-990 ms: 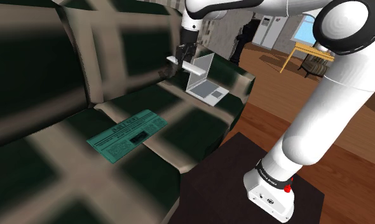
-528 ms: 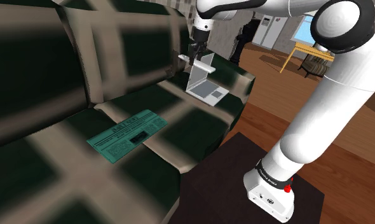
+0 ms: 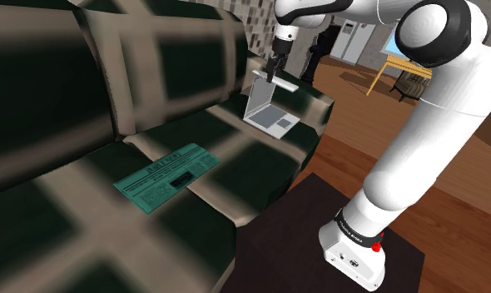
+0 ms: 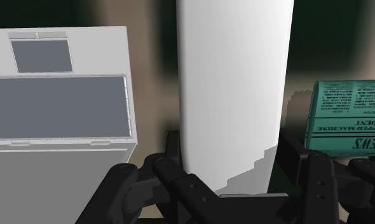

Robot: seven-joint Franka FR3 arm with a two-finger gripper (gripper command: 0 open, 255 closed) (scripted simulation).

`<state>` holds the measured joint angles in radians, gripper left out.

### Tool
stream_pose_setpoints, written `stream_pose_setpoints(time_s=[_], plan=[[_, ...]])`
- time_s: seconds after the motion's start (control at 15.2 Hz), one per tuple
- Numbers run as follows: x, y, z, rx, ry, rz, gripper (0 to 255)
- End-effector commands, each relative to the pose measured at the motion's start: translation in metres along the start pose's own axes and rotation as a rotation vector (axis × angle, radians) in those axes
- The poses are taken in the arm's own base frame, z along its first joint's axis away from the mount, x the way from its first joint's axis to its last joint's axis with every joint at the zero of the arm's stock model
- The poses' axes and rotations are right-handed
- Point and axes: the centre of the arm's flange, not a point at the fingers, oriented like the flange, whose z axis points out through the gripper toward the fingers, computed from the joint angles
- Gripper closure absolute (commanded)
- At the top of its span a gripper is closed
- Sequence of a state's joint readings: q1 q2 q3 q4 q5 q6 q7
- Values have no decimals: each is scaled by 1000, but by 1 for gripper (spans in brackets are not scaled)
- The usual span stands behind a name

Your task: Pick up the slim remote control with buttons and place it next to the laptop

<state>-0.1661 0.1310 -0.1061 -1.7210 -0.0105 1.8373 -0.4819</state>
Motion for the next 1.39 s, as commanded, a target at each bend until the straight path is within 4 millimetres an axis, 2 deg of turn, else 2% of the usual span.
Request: stream_pose_setpoints(time_s=[0.0,1.32], plan=[[-3,18,5,0,0,-2,255],[-1,16,111,0,0,-2,255]])
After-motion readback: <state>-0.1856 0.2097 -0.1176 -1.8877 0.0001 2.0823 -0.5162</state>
